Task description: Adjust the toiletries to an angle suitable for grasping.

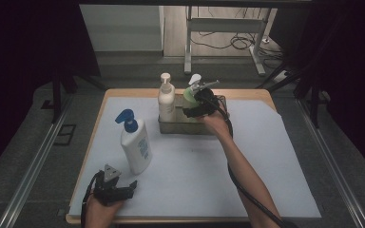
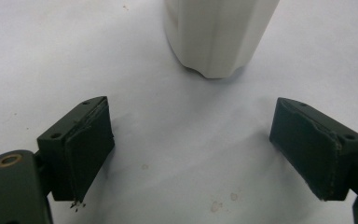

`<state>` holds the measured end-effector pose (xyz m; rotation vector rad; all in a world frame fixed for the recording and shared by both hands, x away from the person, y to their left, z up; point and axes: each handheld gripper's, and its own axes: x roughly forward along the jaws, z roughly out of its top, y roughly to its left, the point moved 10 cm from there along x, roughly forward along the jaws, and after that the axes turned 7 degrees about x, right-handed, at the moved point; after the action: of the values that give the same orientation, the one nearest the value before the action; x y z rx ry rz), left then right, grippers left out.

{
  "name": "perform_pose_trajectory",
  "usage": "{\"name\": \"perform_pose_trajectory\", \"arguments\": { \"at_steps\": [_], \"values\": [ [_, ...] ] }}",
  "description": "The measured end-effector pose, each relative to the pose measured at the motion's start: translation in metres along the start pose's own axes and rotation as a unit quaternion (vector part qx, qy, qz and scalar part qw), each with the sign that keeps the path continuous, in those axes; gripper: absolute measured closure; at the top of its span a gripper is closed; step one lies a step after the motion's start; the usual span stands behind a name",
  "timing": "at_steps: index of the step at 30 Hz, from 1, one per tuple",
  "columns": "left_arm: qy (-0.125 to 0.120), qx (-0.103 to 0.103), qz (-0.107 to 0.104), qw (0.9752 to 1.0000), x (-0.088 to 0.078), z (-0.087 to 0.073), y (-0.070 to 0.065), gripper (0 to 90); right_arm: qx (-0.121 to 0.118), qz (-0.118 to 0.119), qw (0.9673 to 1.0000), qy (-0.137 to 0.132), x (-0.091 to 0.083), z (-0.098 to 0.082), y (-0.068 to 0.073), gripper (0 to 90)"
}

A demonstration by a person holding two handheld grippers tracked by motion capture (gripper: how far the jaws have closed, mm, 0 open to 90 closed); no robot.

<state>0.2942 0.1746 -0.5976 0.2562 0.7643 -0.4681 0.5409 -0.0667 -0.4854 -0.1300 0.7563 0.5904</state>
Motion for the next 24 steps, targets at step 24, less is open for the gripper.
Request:
{"name": "perform_pose_trajectory", "arguments": {
  "at_steps": [24],
  "values": [
    [-0.001, 0.0, 0.0, 1.0, 0.0, 0.0, 0.0, 12.9, -0.002, 0.001, 0.9999, -0.013, -0.024, -0.014, -0.009, 11.4]
  ]
}}
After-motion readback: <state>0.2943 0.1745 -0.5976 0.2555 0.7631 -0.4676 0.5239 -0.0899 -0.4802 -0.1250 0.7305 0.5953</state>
